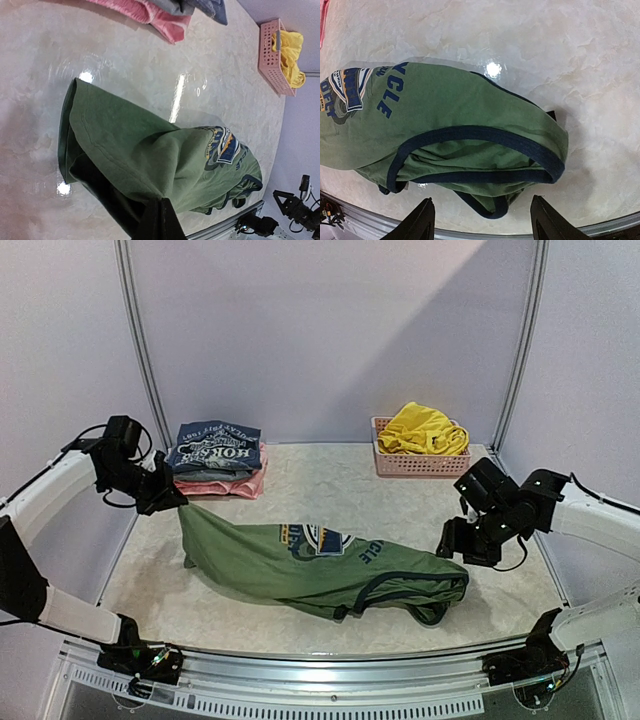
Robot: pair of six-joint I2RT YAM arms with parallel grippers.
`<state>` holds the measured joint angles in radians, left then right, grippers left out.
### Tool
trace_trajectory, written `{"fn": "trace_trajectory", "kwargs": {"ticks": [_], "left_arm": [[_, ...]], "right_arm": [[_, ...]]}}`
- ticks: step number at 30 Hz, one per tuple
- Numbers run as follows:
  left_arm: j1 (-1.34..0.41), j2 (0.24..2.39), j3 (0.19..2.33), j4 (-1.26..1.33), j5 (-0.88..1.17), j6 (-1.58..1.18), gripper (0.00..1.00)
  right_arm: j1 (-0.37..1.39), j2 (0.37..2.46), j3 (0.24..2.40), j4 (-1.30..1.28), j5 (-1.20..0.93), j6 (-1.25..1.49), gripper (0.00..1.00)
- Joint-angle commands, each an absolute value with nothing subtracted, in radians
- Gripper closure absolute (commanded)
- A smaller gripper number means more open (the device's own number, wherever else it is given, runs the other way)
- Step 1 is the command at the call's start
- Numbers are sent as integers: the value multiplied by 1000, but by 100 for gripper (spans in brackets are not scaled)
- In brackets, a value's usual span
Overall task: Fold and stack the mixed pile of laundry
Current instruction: Adjust the crumpled tank top at the center of the board.
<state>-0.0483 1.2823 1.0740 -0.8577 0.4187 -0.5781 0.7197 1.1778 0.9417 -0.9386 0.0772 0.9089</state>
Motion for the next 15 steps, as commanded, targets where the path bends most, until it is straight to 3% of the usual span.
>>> {"fn": "trace_trajectory", "kwargs": {"ticks": [1,6,11,15], "left_arm": [[-53,1347,1211,-821,407,-613,100],[-58,1533,1459,-898,250,-648,100],[-45,1808,1513,-877,239,-663,99],[-49,1896,1576,-910,238,-643,72]], "right_arm": [[721,1245,999,-868,56,869,34],[721,1344,1077,-882,58,836,34],[719,1409,1123,-886,58,808,34],[718,1441,1162,-904,56,785,34]]}}
